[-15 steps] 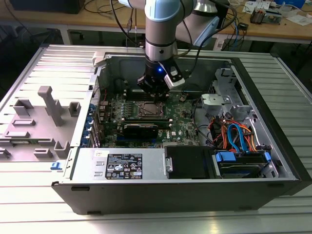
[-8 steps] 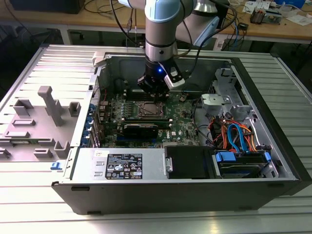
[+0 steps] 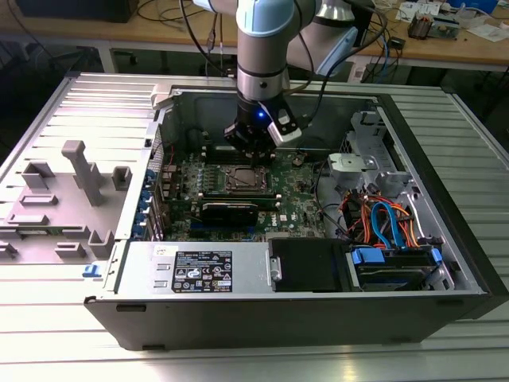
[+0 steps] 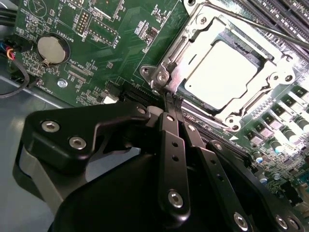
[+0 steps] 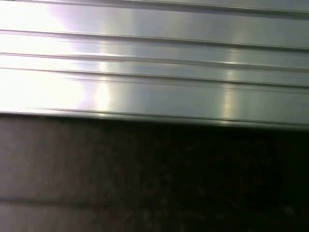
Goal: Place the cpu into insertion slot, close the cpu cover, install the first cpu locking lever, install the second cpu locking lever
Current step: 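Install the first cpu locking lever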
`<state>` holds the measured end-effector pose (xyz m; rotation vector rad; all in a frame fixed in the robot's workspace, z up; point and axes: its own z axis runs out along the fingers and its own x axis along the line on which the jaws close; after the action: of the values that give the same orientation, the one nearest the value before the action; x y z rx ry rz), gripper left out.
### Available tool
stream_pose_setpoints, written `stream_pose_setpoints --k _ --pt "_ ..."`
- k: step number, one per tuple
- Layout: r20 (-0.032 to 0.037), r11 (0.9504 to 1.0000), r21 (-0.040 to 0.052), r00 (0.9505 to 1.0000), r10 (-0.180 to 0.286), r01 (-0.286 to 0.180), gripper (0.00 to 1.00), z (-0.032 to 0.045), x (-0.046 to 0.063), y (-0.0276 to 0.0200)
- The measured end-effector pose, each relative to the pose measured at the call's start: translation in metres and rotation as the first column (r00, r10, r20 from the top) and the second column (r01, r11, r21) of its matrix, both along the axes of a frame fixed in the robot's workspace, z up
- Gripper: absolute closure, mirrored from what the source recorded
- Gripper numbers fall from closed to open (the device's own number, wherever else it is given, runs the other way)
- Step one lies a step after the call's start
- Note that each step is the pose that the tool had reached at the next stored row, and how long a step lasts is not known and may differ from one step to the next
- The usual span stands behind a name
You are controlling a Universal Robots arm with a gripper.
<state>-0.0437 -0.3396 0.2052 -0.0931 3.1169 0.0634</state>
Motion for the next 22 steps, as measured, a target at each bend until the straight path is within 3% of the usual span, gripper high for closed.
stream_pose_setpoints --k 14,19,22 --pt "-0.0008 0.9997 -0.0016 0.9997 -0.022 0.022 0.89 0.0056 0.0028 -0.002" --pt "-0.0179 0.9991 -0.0022 0.999 -0.041 0.041 0.89 0.0062 0.0043 -0.0026" --pt "-0.0189 0.9991 -0.0032 0.9989 -0.042 0.042 0.89 0.0063 0.0049 -0.0039"
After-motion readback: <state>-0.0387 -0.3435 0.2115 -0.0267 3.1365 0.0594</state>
